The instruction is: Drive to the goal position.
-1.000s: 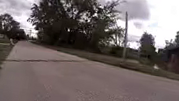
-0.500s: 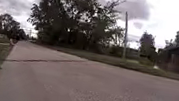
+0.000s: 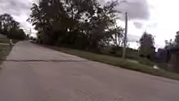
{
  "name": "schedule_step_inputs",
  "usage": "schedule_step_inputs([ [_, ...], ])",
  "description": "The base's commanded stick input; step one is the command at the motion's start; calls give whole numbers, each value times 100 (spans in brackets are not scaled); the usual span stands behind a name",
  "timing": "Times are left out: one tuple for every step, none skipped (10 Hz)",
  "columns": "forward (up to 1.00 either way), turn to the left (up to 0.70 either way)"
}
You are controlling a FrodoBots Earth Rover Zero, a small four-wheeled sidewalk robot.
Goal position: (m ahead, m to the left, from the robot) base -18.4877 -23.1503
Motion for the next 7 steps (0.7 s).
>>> schedule_step_inputs([
  [0, -70],
  [0, -70],
  [0, -70],
  [0, -70],
  [0, -70],
  [0, -70],
  [0, -70],
])
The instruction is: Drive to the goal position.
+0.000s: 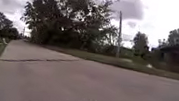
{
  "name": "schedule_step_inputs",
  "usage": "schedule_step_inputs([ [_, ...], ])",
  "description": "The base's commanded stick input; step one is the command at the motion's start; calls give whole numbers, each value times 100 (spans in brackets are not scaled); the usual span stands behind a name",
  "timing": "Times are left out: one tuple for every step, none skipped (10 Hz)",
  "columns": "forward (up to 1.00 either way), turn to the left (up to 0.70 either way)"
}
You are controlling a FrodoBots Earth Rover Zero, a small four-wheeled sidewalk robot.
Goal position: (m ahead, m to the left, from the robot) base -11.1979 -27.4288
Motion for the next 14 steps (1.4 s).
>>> schedule_step_inputs([
  [0, -70],
  [0, -70],
  [0, -70],
  [0, -70],
  [0, -70],
  [0, -70],
  [0, -70],
  [0, -70],
  [0, -70],
  [0, -70],
  [0, -70],
  [0, -70],
  [0, -70],
  [0, -70],
])
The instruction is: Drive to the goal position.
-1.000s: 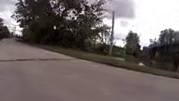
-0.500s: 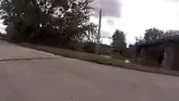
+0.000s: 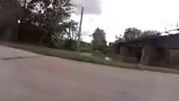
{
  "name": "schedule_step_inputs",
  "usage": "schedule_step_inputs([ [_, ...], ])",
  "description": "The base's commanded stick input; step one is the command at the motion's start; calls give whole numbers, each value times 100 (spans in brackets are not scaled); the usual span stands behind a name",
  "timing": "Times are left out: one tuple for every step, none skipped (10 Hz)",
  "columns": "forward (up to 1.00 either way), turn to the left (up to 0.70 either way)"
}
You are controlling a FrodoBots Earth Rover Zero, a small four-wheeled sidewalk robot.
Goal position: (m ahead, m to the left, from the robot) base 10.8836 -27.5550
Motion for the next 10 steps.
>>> schedule_step_inputs([
  [0, -70],
  [0, -70],
  [0, -70],
  [0, -70],
  [0, -70],
  [0, -70],
  [0, -70],
  [0, -70],
  [0, -70],
  [0, -70],
])
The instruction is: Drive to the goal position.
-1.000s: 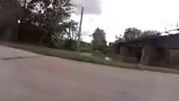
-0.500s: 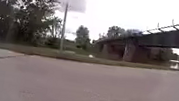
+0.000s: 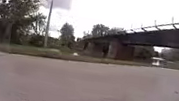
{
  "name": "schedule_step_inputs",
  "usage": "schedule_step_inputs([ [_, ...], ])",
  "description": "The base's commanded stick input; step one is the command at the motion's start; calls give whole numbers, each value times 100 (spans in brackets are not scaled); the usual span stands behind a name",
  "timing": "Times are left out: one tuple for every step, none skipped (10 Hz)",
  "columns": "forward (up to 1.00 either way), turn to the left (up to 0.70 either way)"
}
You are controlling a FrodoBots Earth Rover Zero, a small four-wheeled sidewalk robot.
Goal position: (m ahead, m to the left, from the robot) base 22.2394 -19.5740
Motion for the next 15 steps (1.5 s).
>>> schedule_step_inputs([
  [0, -70],
  [0, -70],
  [0, -70],
  [0, -70],
  [0, -70],
  [0, -70],
  [0, -64],
  [0, -44],
  [0, -1],
  [0, 0],
  [0, 0],
  [0, 0],
  [0, 0],
  [0, 0],
  [0, 0],
])
